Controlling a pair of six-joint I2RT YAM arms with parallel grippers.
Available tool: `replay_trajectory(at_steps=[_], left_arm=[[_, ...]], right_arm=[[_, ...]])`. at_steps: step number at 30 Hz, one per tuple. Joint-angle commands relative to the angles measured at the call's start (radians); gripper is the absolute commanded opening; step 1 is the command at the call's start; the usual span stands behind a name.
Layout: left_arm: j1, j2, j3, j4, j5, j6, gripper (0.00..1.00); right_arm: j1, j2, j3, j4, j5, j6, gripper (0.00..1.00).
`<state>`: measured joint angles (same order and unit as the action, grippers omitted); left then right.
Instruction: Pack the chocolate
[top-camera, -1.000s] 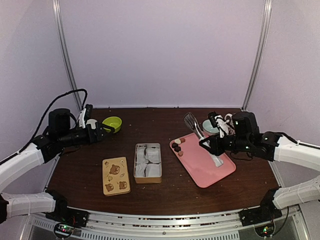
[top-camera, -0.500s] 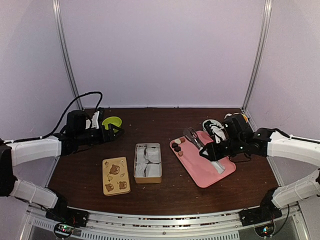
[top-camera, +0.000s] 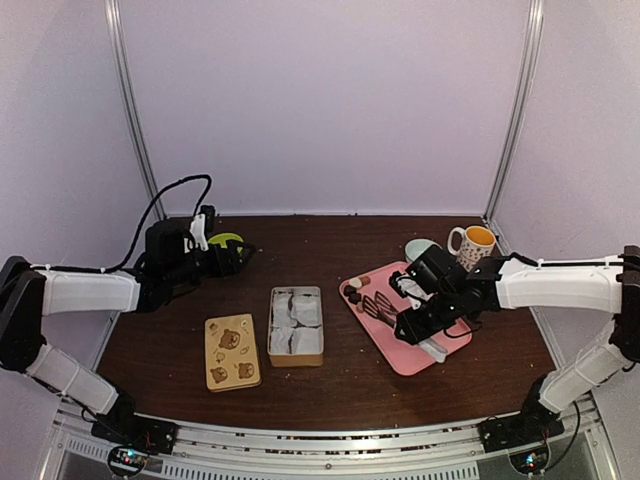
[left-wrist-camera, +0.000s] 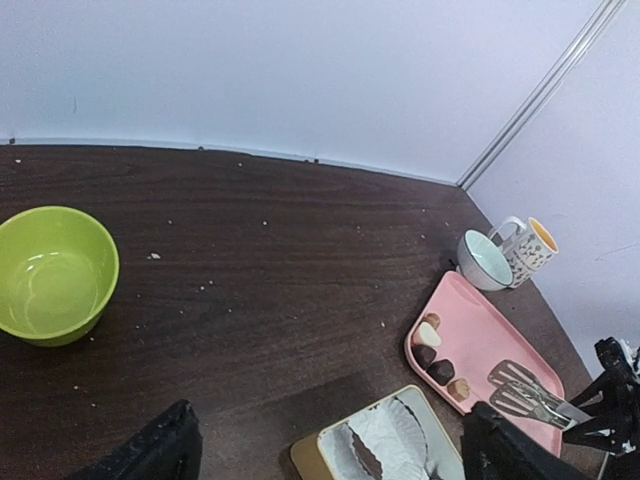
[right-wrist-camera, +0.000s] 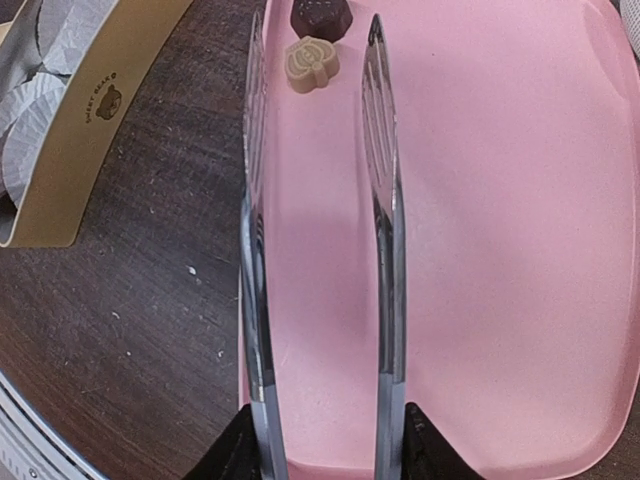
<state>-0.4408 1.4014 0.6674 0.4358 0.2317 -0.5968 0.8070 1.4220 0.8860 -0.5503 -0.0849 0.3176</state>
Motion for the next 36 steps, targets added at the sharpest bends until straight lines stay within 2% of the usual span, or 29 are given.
replay_trajectory(at_steps=[1, 3, 6, 17, 32, 36], left_arm=[[-0.005, 0.002, -0.088, 0.179, -0.013, 0.113, 0.93], [-0.005, 0.004, -0.099, 0.217, 0.016, 0.114, 0.94], [-0.006, 0.010, -0.046, 0.155, 0.047, 0.132, 0.98], [-0.007, 0.034, -0.042, 0.196, 0.111, 0.124, 0.98], [-0.006, 0.039, -0.021, 0.164, 0.114, 0.130, 0.98], [-0.006, 0.039, -0.020, 0.160, 0.113, 0.132, 0.98]], right_arm=[[0.016, 0.036, 0.065, -0.014, 0.083, 0.000, 0.41], [0.022, 0.052, 0.076, -0.009, 0.088, 0.002, 0.41], [0.036, 0.090, 0.094, -0.011, 0.092, -0.004, 0.41], [0.092, 0.205, 0.180, -0.081, 0.263, -0.004, 0.41], [0.101, 0.279, 0.241, -0.104, 0.247, -0.020, 0.41], [0.102, 0.293, 0.254, -0.106, 0.254, -0.016, 0.37]])
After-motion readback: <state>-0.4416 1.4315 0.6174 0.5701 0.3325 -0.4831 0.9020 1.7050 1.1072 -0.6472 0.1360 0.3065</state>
